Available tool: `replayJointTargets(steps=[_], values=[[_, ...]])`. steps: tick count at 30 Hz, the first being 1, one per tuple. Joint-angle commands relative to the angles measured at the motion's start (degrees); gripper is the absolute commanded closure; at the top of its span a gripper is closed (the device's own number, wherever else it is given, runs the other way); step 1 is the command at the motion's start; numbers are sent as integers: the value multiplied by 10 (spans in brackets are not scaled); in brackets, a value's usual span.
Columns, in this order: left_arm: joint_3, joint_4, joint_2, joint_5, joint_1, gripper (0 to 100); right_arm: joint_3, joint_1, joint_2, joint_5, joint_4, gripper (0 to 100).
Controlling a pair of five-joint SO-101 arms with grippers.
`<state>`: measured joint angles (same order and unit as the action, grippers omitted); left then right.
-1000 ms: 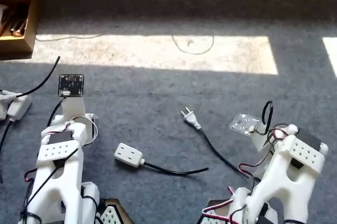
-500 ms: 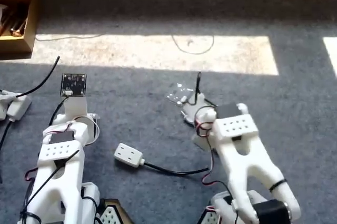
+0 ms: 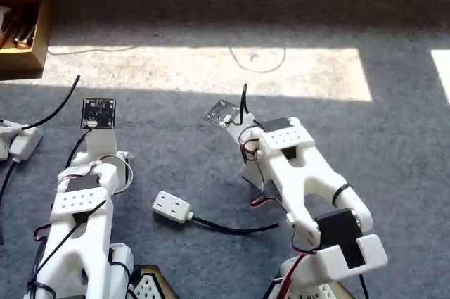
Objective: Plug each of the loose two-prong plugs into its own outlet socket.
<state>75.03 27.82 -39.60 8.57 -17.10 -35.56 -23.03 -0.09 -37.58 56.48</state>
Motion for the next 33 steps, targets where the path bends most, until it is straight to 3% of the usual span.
replayJointTargets(steps=[1,8,17,33], values=[[-1,-6,-5,4,7,836,24,36,-4,6,-7,656],[-1,-6,-5,4,27,835,25,58,0,48,-8,669],[-1,-6,-5,4,27,835,22,-13,0,48,-8,995],[-1,-6,-2,4,28,835,27,-15,0,48,-8,985]])
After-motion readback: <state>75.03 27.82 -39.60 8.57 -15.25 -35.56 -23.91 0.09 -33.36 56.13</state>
